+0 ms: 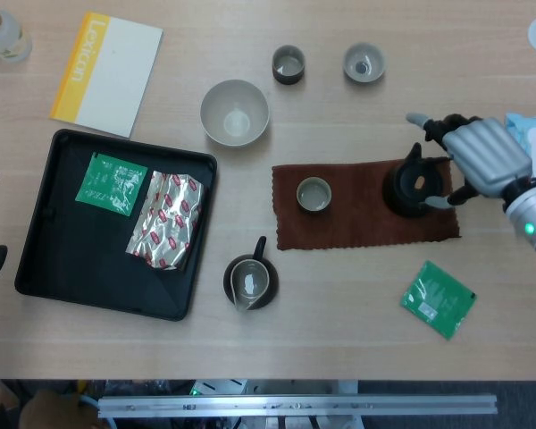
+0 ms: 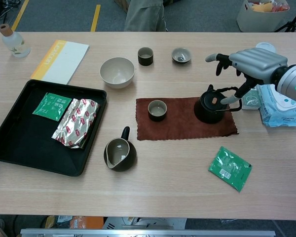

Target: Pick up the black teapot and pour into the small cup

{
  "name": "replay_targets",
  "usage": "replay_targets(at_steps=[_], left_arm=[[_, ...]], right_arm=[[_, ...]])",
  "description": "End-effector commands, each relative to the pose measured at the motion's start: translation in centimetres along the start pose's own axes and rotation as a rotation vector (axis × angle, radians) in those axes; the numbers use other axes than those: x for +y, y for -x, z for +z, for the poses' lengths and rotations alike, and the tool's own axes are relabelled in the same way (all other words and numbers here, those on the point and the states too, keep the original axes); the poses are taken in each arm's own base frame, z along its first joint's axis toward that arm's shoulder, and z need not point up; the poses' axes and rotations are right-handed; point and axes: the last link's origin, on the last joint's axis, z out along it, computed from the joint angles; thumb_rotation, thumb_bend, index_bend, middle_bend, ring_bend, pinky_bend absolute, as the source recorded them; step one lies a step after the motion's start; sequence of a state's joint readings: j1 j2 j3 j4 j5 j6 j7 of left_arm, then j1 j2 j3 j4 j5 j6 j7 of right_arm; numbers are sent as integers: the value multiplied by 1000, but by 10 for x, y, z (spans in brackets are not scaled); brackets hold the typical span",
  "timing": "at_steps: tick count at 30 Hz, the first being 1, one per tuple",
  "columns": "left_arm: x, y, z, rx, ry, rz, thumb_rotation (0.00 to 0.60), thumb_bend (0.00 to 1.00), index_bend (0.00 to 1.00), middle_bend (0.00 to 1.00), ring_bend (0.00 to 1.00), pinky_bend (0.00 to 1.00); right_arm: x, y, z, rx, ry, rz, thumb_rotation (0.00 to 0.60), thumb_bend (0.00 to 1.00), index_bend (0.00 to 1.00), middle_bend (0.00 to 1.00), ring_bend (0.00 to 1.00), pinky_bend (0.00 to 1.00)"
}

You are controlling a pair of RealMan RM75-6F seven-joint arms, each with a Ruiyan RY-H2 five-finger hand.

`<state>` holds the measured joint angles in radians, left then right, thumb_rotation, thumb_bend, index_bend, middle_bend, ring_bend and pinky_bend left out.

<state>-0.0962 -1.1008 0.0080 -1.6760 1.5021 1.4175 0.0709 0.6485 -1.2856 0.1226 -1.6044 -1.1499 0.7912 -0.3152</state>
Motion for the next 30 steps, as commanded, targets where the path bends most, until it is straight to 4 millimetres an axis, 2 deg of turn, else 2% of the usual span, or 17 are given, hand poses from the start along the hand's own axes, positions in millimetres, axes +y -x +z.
replay_targets(at_steps=[1,6,12,20,30], left_arm=[[-1,0,0,0,-3,0,600,287,108,154,160,170],[-2,0,-2,-1,-8,-1,600,288,108,154,160,170],[-1,1,-2,-5,-8,-4,600,288,109,154,160,170],[-1,2,-2,-9,-9,-8,600,287,108,154,160,170],[2,7,-1,-25,1,-19,600,287,108,154,160,170]], right_arm=[[0,-5,9,-2,2,15,426,16,169,351,272,398],[-1,-7,22,-24,4,10,356,17,290,410,300,399],[-2,-4,34,-77,15,25,289,18,321,424,304,399],[6,1,43,-131,58,8,286,17,321,424,304,399],[24,16,43,-193,122,-23,285,18,321,424,304,398]])
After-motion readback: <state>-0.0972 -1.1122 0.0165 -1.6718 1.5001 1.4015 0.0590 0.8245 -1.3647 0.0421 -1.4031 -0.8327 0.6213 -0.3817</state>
